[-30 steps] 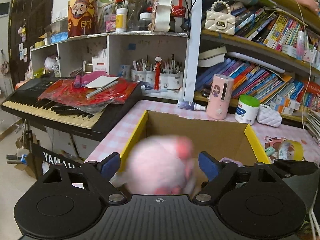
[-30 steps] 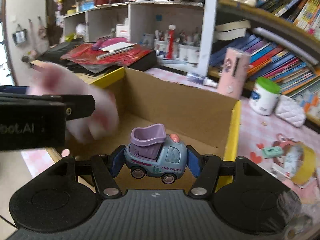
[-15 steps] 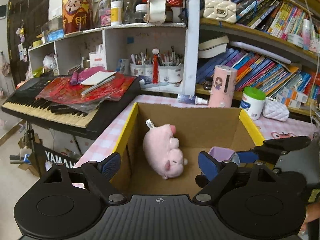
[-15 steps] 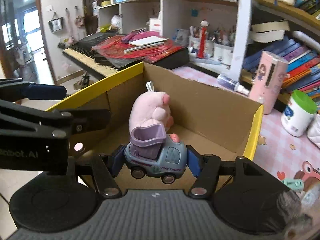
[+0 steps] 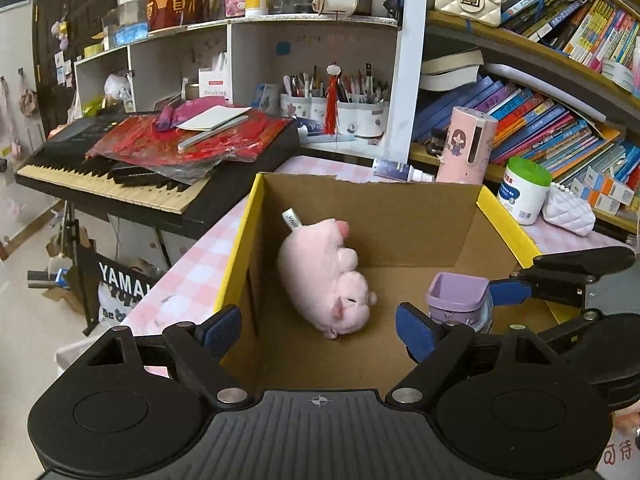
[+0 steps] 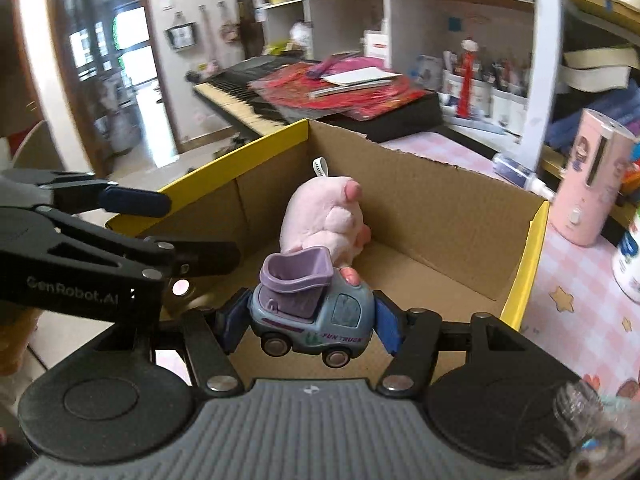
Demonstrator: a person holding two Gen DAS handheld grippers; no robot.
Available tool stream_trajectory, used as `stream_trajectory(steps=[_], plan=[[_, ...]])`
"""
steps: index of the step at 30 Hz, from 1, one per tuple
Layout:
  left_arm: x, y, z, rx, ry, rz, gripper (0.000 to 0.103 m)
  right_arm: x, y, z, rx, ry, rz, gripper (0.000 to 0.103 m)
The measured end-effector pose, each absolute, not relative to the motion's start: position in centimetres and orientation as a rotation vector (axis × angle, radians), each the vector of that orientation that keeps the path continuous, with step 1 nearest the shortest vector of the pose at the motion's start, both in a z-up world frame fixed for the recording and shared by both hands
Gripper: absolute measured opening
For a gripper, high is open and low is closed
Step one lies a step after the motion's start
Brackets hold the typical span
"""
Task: Organize objects
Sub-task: 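Release the pig with the left tool while the right tool drops the truck into the box, then withdraw both tools from the box back over the table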
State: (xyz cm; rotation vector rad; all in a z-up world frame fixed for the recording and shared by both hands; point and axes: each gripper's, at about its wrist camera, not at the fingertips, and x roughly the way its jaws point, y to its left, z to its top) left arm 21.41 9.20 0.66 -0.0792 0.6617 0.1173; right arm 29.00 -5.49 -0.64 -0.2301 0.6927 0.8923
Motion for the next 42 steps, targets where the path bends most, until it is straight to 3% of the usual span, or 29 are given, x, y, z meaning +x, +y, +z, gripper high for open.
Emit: stream_trajectory(steps=[7,9,11,19,26,42], plan=[[20.4,9.0,1.6,-0.076,0.609,0.123,0.09,29.0,-5.1,-0.6,-0.239,0.703,0.872,0.065],[19.8,8.9,2.3,-0.082,0.58,0.115,0.095,28.5,-5.0,-0.5,-0.239,0.679,0.848,0.07],[19.1,8.9,3.1,-0.086,0.55,0.112,0.096,27.9,-5.1,-0.2,-0.214,0.658,0.824,0.085],[15.6,9.9,5.5,-0.114,0.448,0.157,0.102,24.1,-5.8,2.5,-0.161,0.566,0.642,0.091],[12.6,11.2,5.6,-0.121,0.479,0.179,0.103,19.7,-6.9,4.7,-0.101,0.546,0.441,0.096],[5.0,14.5,2.7,-0.153,0.571,0.181,0.103,8.9,-4.8,2.1,-0.123,0.595,0.2,0.097]])
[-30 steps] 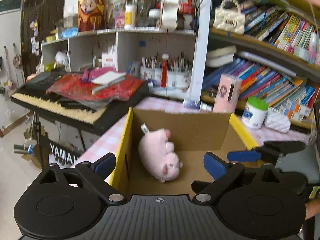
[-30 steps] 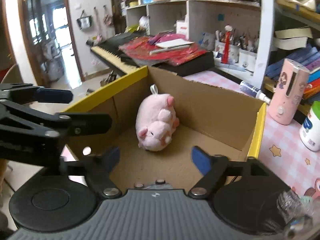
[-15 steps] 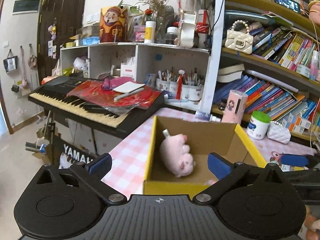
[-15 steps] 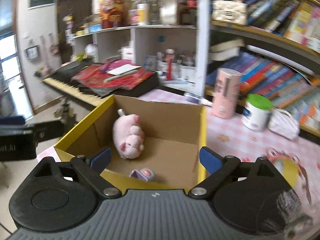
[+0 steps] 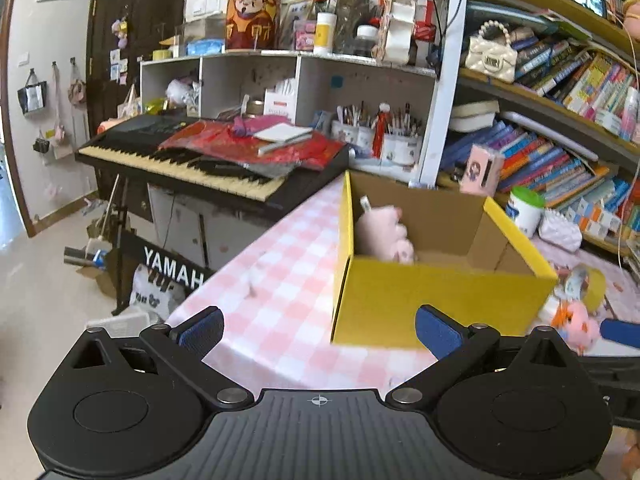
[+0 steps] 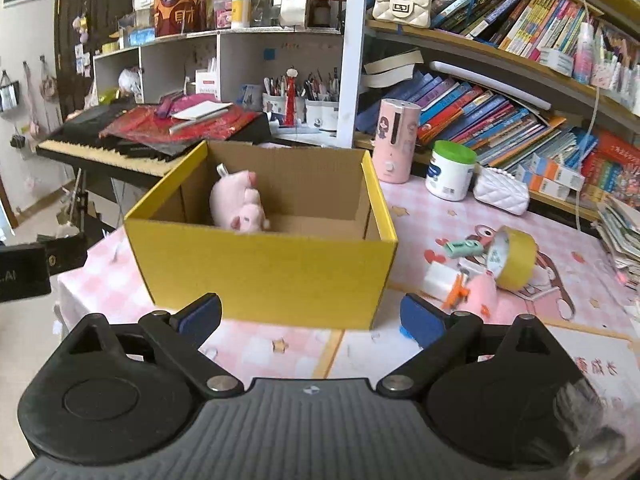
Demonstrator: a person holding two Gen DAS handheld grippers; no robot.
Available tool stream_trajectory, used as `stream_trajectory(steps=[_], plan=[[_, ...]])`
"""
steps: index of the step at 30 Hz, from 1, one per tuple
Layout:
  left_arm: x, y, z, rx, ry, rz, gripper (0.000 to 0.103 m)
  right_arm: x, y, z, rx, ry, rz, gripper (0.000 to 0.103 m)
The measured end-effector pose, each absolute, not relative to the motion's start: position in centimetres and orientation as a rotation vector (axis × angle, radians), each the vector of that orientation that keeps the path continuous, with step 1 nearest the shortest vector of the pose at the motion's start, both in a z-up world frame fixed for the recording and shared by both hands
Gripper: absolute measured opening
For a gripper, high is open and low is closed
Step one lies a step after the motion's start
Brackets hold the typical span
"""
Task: Organize objects
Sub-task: 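Withdraw both tools from the box back over the table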
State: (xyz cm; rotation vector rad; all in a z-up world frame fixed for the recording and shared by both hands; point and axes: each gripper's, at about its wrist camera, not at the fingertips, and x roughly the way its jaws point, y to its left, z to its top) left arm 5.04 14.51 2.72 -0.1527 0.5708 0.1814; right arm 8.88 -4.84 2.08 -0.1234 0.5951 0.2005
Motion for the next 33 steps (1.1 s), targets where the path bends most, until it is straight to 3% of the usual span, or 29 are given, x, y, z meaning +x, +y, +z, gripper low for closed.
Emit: stream_trajectory(steps=[33], plan=[[-0.7,7.4,-1.6,-0.039,0.803,-0.127,0.103,-3.4,-11.2,-1.8,-0.043,0.738,-0.08,0.1]])
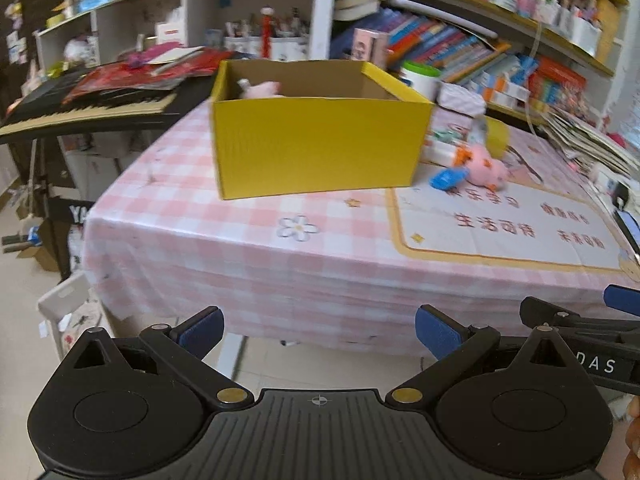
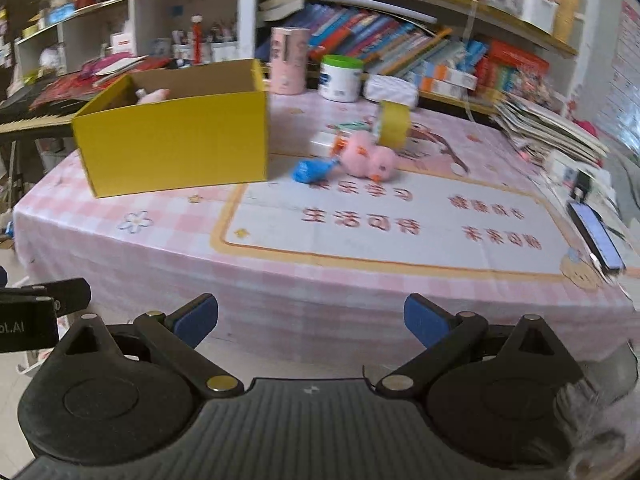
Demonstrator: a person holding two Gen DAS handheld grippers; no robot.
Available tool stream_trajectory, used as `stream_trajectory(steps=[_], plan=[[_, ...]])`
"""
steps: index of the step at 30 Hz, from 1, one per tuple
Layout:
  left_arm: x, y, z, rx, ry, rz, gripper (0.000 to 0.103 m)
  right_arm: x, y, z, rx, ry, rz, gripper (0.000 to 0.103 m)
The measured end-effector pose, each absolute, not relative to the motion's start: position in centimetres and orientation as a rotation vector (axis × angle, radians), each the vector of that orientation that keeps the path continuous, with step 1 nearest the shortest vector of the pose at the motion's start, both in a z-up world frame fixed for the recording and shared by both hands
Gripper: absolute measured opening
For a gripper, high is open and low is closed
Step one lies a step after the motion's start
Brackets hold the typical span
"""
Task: Organize objects
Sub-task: 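Withdraw both tools from the box back over the table, then reach the left tool to the blue plastic bag and grasp it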
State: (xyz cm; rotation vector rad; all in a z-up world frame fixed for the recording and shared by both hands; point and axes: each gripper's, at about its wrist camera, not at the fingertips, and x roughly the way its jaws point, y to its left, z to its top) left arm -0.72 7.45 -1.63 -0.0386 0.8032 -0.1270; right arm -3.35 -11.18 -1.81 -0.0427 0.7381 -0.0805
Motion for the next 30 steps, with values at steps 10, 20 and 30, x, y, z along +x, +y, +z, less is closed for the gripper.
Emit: stream_trajectory(steps=[10,20,30], plan=[[1.0,2.9,-1.3,0.011,0.788,-0.244,0.103,-4.2,-15.7,-1.7,0.017,0.736,-0.216,0.101],[4.0,-1.6,-1.5,0.038,0.782,-0.3,0.103,-2.2,-20.2,-1.9,0.052,0.737,-0.28,0.101],[8.2,-5.4,-1.4,-0.002,0.763,-0.264,0.103,3.6,-24.3,-2.2,0.028,0.742,-0.221,0.101]])
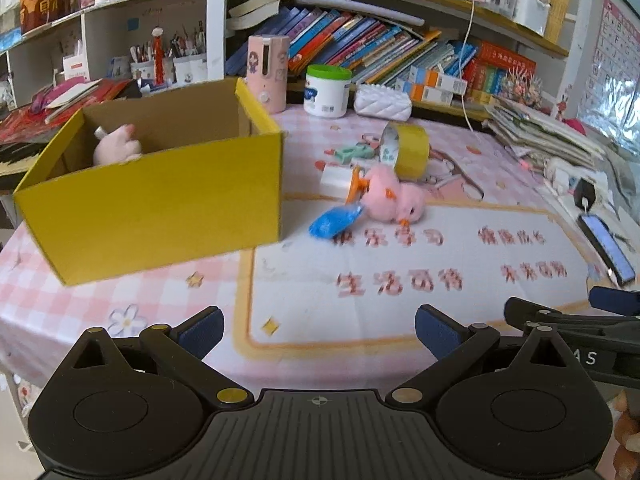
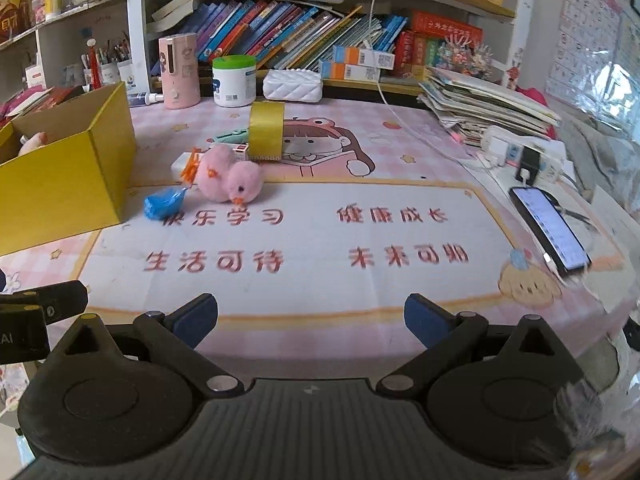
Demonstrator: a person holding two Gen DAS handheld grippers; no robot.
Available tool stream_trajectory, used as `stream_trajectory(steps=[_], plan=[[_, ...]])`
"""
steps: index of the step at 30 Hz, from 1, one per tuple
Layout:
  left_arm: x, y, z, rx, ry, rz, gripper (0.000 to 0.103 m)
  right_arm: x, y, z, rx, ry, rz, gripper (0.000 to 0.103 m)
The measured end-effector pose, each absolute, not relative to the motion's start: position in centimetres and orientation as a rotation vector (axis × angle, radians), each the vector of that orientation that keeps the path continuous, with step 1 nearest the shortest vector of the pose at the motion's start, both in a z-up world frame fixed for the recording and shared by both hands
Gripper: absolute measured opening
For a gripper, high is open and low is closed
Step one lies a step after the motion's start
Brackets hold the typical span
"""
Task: Organize objects
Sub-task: 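Reach the left tool to the blue plastic bag and grasp it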
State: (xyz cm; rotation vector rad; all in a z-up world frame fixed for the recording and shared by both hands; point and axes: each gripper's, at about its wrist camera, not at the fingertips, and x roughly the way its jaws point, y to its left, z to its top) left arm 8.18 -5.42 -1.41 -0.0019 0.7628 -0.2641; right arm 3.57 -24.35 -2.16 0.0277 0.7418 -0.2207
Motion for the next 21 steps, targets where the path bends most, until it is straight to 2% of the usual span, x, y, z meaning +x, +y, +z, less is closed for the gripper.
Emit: stream_trajectory(steps=[21], plan=[[13.2,-12.7,-1.6,-0.013,0.756,-0.141,0.101,12.9,-31.9,-1.9,0.021,0.716,-0.055,0.101]])
